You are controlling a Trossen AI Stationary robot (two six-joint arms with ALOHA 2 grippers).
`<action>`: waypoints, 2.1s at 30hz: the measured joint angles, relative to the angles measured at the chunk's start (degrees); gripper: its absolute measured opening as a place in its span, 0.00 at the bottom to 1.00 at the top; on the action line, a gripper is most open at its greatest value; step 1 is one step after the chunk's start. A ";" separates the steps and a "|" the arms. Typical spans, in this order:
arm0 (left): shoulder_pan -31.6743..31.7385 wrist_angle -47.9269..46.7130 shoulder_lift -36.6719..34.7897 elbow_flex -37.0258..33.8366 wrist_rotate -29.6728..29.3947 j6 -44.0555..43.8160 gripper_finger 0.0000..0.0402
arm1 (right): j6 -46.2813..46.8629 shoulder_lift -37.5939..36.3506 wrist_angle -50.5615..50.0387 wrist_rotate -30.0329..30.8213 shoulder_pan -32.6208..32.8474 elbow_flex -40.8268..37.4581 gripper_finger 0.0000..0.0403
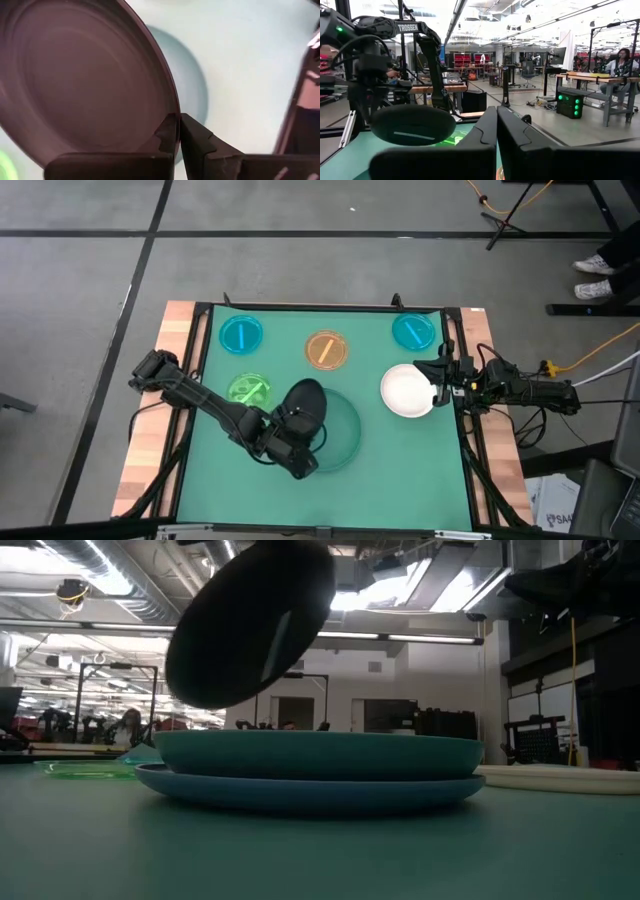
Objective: Stack plastic plates
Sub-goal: Stack the black plate on top of the green plate, then stack the white plate on top of the black plate
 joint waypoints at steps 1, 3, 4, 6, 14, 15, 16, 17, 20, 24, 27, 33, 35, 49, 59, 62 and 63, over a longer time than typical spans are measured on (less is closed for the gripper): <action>-0.01 0.86 0.00 0.00 0.01 0.55 0.02 | 0.00 0.00 0.00 -0.02 0.01 0.00 0.00; 0.00 2.59 0.72 0.16 -0.17 1.35 0.02 | 0.00 0.01 0.00 -0.01 0.02 0.00 0.00; 0.00 2.56 1.23 0.73 -0.32 2.07 0.02 | 0.00 -0.01 0.00 -0.02 0.02 0.00 0.00; 0.00 2.07 3.25 2.72 -0.03 3.17 0.02 | 0.00 0.00 0.00 0.00 0.01 0.00 0.00; 0.81 -11.34 15.10 20.71 2.34 6.79 0.02 | 0.00 0.01 -0.33 -0.02 0.02 0.00 0.00; 0.81 -13.41 16.28 22.47 2.36 6.82 0.02 | 0.00 0.01 -0.50 -0.02 0.00 0.00 0.00; 0.98 -15.13 17.35 23.84 2.47 6.80 0.02 | 0.00 0.01 -0.52 -0.02 0.01 0.00 0.00; 1.13 -16.30 18.25 24.93 2.49 6.82 0.02 | 0.00 0.01 -0.68 -0.02 0.00 0.00 0.00; 1.54 -16.75 20.11 25.65 3.01 7.34 0.02 | 0.00 0.01 -1.21 -0.01 0.00 0.00 0.00; 2.13 -16.92 22.01 25.60 3.17 8.40 0.02 | -0.01 0.01 -1.38 0.00 0.01 0.00 0.00; 2.40 -17.34 23.19 25.55 3.69 8.51 0.02 | -0.03 0.01 -1.40 0.00 0.02 0.00 0.00; 2.40 -16.70 25.51 25.51 4.88 8.90 0.02 | -0.03 0.01 -1.41 0.09 0.00 0.00 0.00; 2.40 -16.30 26.40 25.51 6.54 9.00 0.02 | -0.03 0.01 -1.42 0.09 0.00 0.00 0.00; 2.67 -14.57 29.27 25.33 8.12 9.86 0.04 | -0.03 0.01 -1.60 0.22 0.01 0.00 0.00; 2.62 -14.23 29.27 25.33 8.52 9.68 0.12 | -0.03 0.01 -1.62 0.22 0.00 0.00 0.00; 2.62 -14.25 29.27 25.33 9.03 9.61 0.16 | -0.03 0.01 -1.62 0.22 0.01 0.00 0.00; 2.62 -14.25 29.27 25.33 9.63 9.53 0.17 | -0.03 0.01 -1.62 0.21 0.00 0.00 0.00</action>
